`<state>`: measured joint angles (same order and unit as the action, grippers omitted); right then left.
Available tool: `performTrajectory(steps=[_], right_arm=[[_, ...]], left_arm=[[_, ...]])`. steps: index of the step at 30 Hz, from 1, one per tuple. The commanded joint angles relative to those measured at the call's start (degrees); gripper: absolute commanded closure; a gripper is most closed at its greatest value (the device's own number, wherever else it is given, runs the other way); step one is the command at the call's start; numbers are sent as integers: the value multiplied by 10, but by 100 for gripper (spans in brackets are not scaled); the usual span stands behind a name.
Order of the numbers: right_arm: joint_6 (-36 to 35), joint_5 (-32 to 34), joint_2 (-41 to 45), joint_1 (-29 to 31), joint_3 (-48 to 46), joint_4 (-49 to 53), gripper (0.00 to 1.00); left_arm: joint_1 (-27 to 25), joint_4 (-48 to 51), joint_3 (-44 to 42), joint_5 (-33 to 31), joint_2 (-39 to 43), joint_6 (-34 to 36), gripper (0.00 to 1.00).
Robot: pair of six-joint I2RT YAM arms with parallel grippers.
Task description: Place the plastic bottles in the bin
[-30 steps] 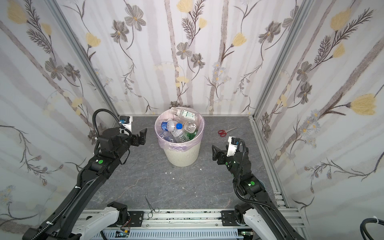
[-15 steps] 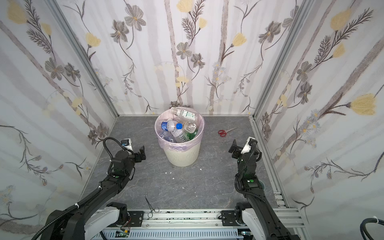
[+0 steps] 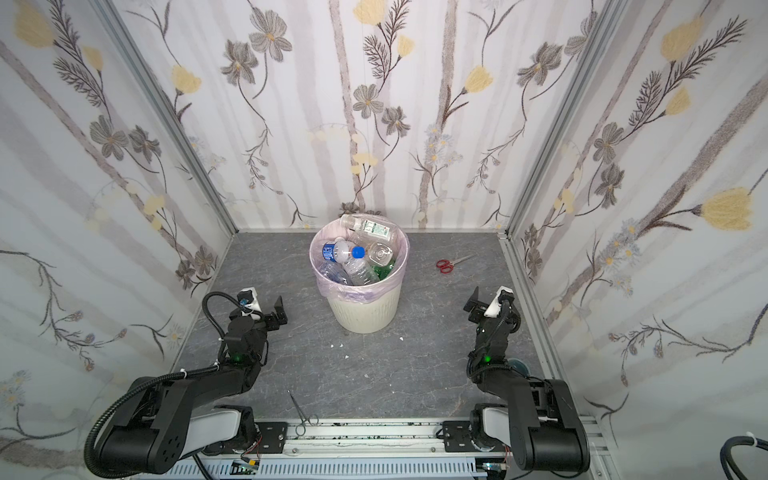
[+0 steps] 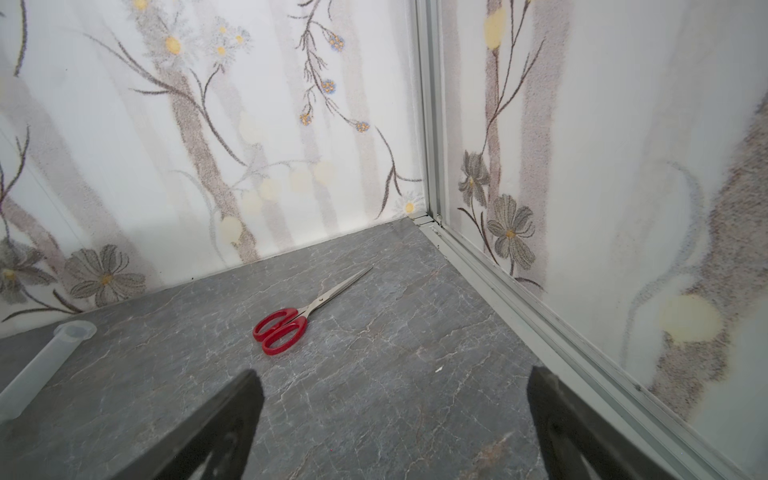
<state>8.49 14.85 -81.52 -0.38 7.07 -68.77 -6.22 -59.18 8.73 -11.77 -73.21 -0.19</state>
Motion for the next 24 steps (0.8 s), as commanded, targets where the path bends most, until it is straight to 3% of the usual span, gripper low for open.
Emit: performTrajectory(steps=[1,3,7,11,24], right_arm=[[-20,-35,-34,1,-9,-141,0],[-31,-48,-51,3,-16,-182,0],[-29,-43,-40,4,-4,-139,0],[-37,-52,-47,6,7,-129,0],[-45,-63,-49,9,33,-85,0]], left_arm=[[3,-82,7,14,-24,18,0],[4,-107,11,19,-45,25,0],[10,-124,25,46,-78,13,0],[12,-247,16,45,-178,10,0],[41,-189,44,19,-178,-39,0]])
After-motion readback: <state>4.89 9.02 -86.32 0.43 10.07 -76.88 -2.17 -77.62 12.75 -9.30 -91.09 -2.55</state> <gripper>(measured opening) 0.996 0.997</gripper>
